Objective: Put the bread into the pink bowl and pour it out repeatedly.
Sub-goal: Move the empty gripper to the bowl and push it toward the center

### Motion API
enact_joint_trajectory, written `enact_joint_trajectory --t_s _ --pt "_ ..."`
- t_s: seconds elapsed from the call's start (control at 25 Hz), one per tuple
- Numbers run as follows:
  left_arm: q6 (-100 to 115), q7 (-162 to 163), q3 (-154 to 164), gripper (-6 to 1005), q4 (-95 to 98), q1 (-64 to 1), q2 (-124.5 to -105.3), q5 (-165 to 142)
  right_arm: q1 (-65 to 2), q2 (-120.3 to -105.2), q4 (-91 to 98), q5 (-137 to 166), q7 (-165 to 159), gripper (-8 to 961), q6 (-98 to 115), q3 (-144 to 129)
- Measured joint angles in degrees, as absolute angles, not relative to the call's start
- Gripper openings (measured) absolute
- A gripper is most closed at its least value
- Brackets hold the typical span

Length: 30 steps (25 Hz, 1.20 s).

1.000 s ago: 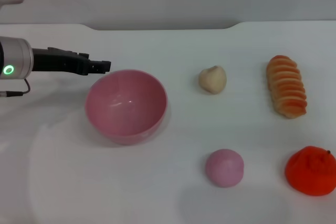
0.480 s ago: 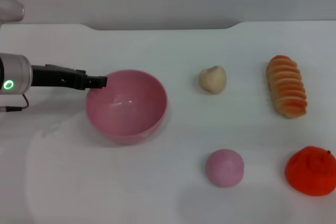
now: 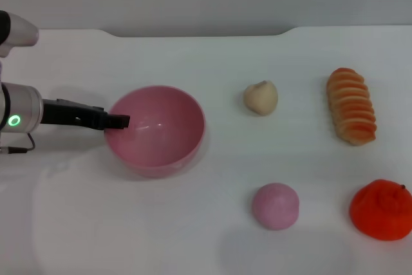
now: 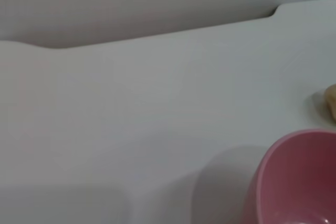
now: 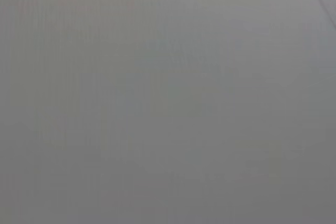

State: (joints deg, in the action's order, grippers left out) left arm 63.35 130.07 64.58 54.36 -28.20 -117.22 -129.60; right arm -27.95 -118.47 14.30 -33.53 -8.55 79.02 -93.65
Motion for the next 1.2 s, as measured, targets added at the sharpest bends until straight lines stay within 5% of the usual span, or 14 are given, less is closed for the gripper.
enact_joint_trajectory --t_s 0.64,0.96,1.2 --pt "63.70 131.70 64.38 655 53.79 -28.56 -117.16 -130.80 -27.85 -118.47 14.50 -33.39 -8.71 550 79.01 -93.67" --pt "64.39 131.70 64.75 323 53.79 -28.67 -116.96 -130.82 -27.86 -118.47 14.50 -33.39 -8.72 545 79.03 -93.67" --pt "64.53 131.66 64.47 197 53.94 -28.66 -117.03 -130.89 -27.86 -118.50 14.50 -33.39 -8.72 541 79.07 -93.67"
